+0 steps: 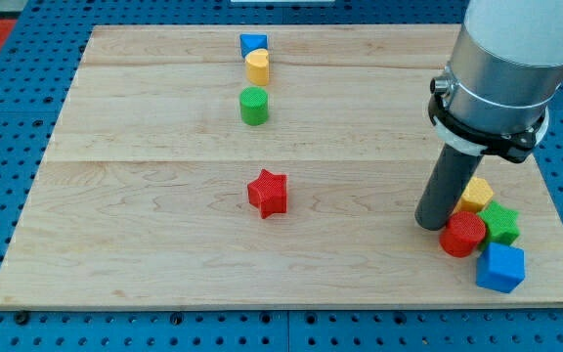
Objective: Slide the blue triangle closer to the green circle
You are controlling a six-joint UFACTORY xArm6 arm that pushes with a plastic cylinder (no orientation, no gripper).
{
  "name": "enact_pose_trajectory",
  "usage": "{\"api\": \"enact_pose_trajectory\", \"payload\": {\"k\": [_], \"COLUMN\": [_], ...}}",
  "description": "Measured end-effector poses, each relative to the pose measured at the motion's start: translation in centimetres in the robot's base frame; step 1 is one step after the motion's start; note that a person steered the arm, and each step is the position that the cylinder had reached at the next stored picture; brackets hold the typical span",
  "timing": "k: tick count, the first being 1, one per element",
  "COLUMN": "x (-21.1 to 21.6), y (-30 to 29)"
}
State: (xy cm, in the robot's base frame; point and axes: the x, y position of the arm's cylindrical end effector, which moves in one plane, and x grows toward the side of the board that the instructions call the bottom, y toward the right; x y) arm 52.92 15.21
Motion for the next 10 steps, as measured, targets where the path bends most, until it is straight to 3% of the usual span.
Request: {"api": "enact_pose_trajectory", "payload": {"k": [2, 4, 6, 7, 8, 10], "x": [-5.4, -17.5, -30.4, -33.7, -33.7, -33.5], "y": [-10.9, -7.7, -8.8, -10.7, -10.8, -20.1]}}
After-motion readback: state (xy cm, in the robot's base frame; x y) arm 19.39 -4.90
